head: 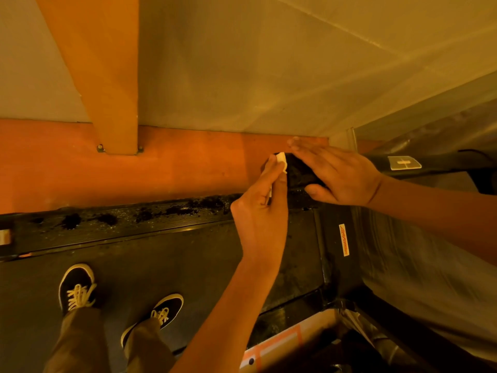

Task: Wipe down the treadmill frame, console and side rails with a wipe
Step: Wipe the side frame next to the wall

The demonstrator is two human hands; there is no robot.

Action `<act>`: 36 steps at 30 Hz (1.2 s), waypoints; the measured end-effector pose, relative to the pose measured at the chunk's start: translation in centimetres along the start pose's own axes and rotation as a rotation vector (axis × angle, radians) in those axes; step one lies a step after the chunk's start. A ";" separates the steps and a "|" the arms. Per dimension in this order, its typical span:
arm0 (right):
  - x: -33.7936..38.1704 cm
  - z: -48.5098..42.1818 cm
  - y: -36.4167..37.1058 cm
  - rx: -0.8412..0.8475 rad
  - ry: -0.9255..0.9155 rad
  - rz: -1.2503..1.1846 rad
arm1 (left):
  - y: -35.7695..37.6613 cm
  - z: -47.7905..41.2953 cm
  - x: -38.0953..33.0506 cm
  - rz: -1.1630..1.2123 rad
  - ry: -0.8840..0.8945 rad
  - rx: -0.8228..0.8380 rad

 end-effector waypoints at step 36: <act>8.4 -2.9 -3.7 -0.216 0.412 -0.447 | -13.8 -2.5 -1.2 -0.512 -0.093 0.076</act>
Point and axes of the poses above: each hand's wrist, its own z-axis away from the middle knuckle, its own y-axis out of the palm, x = y × z, the point moved 3 cm from there along -z, towards the middle knuckle, and after that the axes turned 1 degree about y, right-handed, at the moved point
